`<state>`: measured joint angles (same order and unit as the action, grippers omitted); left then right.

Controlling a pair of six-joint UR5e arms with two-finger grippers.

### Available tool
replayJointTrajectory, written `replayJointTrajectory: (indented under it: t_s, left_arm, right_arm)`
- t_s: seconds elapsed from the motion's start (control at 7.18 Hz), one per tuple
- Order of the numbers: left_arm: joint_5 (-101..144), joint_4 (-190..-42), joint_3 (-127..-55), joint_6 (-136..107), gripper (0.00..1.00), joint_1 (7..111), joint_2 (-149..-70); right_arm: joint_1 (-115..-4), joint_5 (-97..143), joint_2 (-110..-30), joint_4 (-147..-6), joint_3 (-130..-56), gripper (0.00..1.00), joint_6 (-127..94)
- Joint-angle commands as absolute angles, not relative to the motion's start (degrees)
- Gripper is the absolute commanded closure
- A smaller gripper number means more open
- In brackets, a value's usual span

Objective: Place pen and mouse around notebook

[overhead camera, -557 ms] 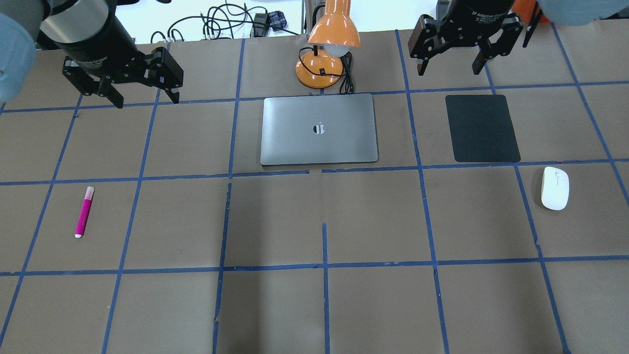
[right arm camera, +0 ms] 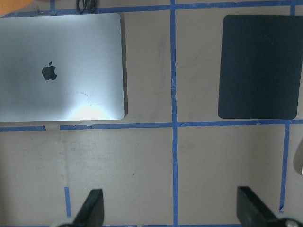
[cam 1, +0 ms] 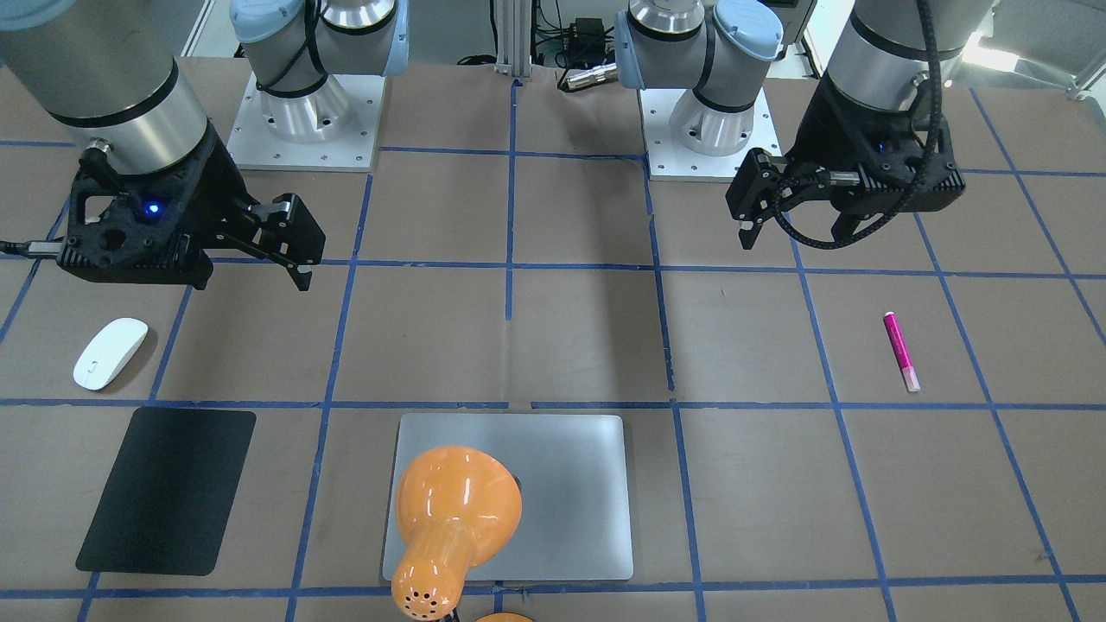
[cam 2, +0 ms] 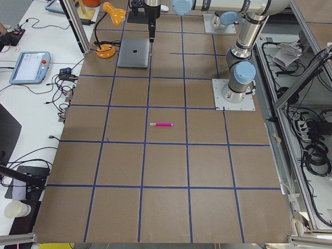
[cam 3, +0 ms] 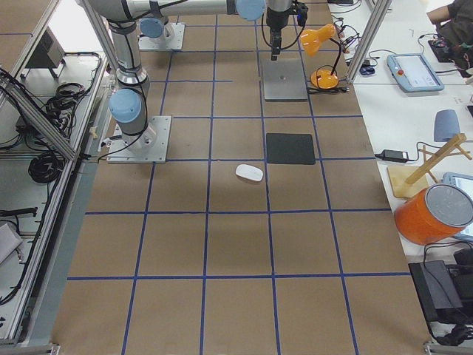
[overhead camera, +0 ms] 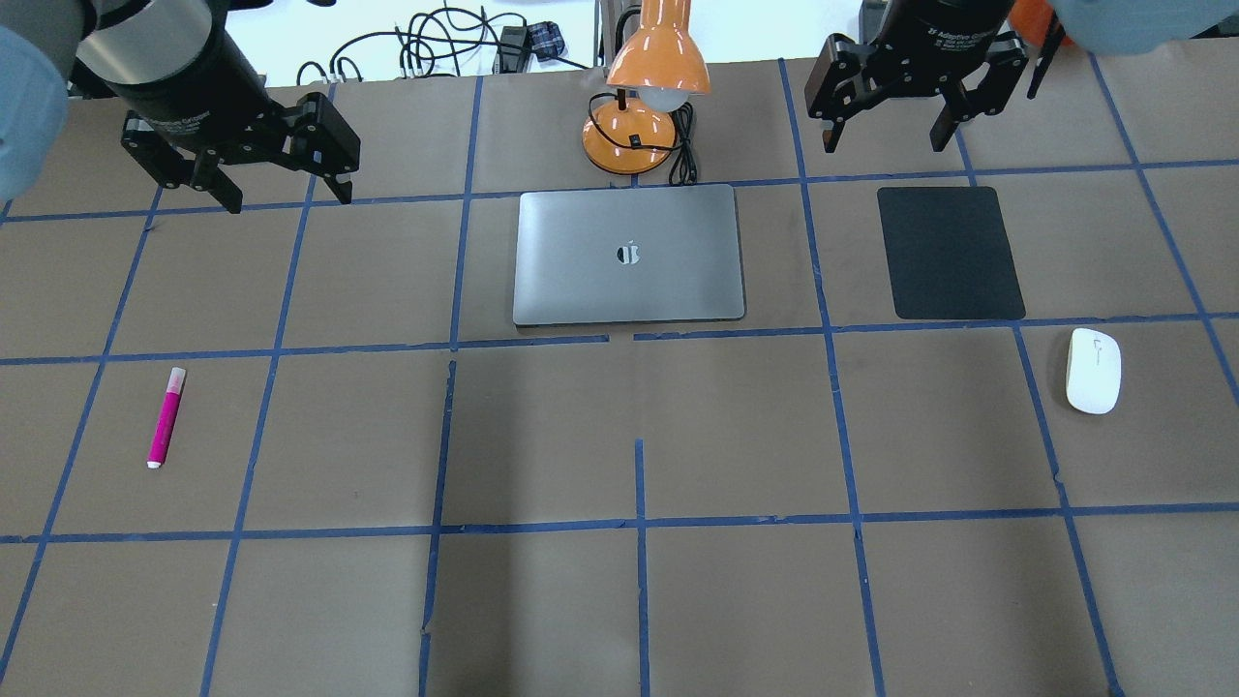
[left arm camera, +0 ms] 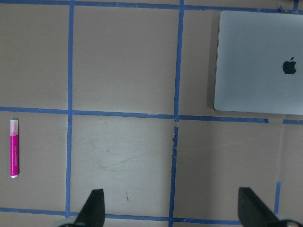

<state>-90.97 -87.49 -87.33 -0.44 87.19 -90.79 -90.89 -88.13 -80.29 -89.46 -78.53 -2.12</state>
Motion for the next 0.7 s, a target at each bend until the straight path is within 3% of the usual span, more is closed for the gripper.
replayJointTrajectory:
  t_s: [0.0,0.56]
  left_arm:
    - [-91.0,-87.5,-87.3,-0.4,0.0,87.2,-90.8]
    - [-91.4,-89.8,-88.9,9.4,0.0,75.3,-90.8]
  right_arm:
    - [-90.4,-88.4,-80.2,-89.4,-78.7,0.0,-2.0]
    - [-89.7,-88.5,-80.2,-88.9,-79.0,0.0,-1.6]
